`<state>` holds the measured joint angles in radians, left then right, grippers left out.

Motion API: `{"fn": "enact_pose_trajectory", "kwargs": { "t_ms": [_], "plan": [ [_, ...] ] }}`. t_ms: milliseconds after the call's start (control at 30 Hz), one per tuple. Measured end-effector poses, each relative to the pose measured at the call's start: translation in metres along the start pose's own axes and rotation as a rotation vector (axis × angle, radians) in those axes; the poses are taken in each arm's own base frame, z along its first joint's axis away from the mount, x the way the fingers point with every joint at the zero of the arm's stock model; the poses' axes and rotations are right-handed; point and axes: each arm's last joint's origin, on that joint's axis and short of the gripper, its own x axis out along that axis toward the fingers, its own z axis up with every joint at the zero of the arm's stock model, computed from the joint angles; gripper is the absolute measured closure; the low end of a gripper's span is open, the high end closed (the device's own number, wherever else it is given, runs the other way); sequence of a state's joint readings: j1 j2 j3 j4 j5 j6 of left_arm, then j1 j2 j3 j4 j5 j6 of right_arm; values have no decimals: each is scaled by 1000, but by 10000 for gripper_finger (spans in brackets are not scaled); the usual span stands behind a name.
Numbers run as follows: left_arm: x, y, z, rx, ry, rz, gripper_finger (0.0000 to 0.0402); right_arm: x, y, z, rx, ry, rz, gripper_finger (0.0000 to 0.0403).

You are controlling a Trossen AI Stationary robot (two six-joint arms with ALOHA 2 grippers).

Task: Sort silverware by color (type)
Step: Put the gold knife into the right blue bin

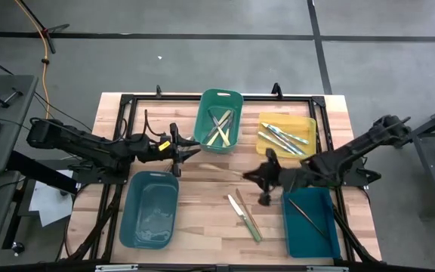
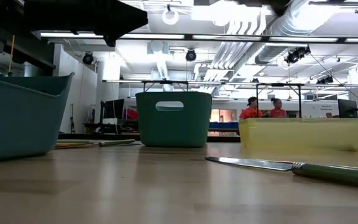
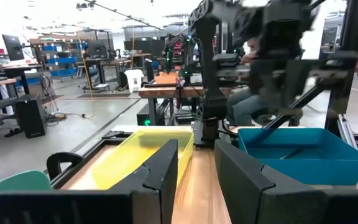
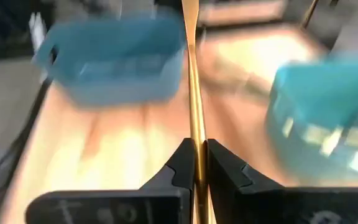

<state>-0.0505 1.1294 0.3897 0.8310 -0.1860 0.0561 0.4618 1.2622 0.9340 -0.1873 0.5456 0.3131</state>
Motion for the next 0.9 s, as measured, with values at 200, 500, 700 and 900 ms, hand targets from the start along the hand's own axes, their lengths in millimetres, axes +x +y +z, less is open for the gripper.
{"fn": "enact_pose_trajectory", "kwargs": {
  "t_ms": [200, 500, 700, 900],
  "plan": [
    [0, 0, 0, -27, 0, 0, 300, -50, 26, 3, 224, 338, 23, 387],
    [0, -1, 0, -29, 1, -3, 300, -114, 48, -43, 604, 788, -150, 388],
    [0, -1, 0, -29, 0, -3, 300, -141, 62, -57, 754, 927, -173, 388],
    [0, -1, 0, -29, -1, -3, 300, -159, 69, -65, 802, 921, -175, 388]
  ]
}}
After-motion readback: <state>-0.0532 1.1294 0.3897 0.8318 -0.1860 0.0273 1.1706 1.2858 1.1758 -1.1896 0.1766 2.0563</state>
